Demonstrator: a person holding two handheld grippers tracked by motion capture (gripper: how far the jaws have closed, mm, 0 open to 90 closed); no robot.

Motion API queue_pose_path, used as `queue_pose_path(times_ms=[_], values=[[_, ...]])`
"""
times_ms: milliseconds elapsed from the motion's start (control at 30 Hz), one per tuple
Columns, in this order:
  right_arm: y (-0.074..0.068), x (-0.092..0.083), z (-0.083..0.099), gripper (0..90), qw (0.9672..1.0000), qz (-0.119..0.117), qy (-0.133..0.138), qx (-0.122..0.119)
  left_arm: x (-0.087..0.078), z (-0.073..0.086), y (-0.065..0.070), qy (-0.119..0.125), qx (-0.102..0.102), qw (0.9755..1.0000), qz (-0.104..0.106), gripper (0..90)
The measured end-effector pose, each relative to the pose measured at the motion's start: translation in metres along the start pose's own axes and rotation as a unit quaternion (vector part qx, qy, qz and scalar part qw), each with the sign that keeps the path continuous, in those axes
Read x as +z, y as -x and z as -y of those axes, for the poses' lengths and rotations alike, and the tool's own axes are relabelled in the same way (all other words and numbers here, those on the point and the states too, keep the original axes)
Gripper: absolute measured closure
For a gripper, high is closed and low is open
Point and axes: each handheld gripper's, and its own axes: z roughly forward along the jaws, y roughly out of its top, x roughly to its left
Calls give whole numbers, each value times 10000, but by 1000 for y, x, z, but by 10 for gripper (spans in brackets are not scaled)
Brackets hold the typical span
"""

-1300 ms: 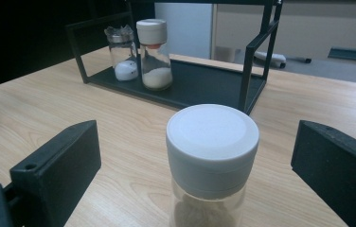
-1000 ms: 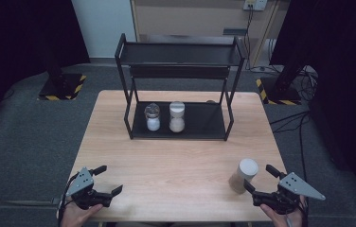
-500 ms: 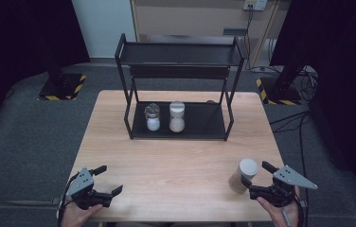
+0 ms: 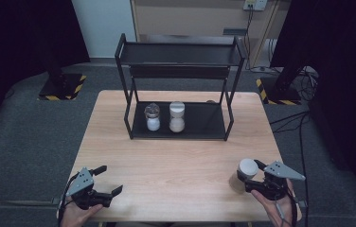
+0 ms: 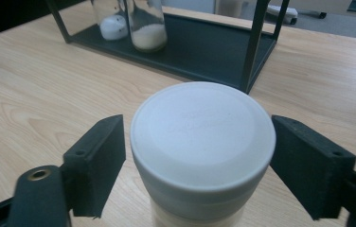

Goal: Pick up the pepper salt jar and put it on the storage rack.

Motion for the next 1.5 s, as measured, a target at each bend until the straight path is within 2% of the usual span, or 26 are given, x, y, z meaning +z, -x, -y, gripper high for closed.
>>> queue_pose_path(times_ms=[100,133,333,567,900,1200,1500], values=[[0,3,-1,305,10000,-18,-48,-23,0,0,0,1,2,10000,-1,17],[-3,4,0,329,10000,44,-35,-53,0,0,0,2,2,10000,1,17],[-9,4,0,334,9998,168,-16,-46,0,0,0,0,3,10000,2,17],[-10,9,-9,335,9999,93,-50,-30,0,0,0,0,-3,10000,-5,16],[-20,24,-36,335,9997,-96,-81,-203,0,0,0,3,1,10000,5,16],[-26,42,-64,336,9988,-365,-165,-281,0,0,0,-2,0,10000,9,16],[-34,61,-89,336,9986,-394,-259,-257,0,0,0,2,-2,10000,13,16]])
